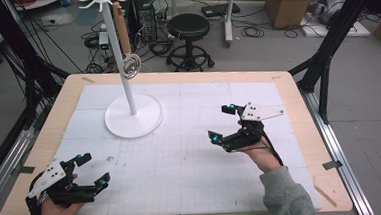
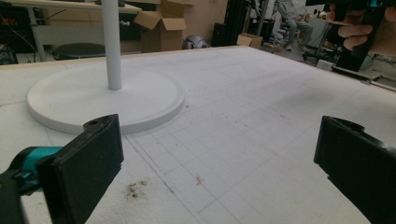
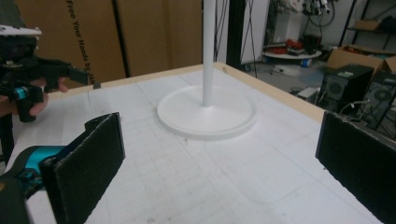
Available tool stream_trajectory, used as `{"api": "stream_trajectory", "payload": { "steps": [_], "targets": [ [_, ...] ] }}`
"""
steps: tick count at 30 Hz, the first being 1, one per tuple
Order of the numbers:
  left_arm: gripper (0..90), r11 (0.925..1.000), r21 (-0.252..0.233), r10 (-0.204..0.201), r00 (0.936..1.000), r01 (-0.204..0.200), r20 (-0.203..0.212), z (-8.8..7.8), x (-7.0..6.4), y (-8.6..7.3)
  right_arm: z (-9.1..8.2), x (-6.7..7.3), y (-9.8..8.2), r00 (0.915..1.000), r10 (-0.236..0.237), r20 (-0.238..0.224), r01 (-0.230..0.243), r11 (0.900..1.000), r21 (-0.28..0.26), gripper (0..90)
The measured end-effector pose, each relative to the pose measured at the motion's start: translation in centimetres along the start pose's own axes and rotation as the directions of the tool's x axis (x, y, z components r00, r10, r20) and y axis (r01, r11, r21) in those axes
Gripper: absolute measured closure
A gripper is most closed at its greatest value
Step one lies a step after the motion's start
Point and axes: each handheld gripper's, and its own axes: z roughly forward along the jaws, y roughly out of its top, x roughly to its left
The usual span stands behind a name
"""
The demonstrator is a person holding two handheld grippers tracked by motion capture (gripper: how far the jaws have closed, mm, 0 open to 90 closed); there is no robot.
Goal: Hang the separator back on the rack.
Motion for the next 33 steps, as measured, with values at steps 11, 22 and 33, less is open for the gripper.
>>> {"api": "stream_trajectory", "payload": {
  "steps": [11,22,33],
  "targets": [
    [1.8,1.0000,0.008,0.005,1.0000,-0.005,0.007,0.2,0.1,0.0,-2.0,-0.4,-2.0,0.9992,0.033,0.023,-0.034,0.999,0.014,0.4],
    [1.8,1.0000,0.007,0.004,1.0000,-0.004,0.007,0.5,0.1,0.1,-4.4,-0.6,-3.6,0.9966,0.050,0.065,-0.050,0.999,-0.010,0.4],
    [1.8,0.9999,0.010,0.006,0.9999,-0.007,0.012,0.8,0.2,0.1,-6.9,-0.8,-5.2,0.9893,0.090,0.115,-0.087,0.996,-0.025,0.4]
  ]
}}
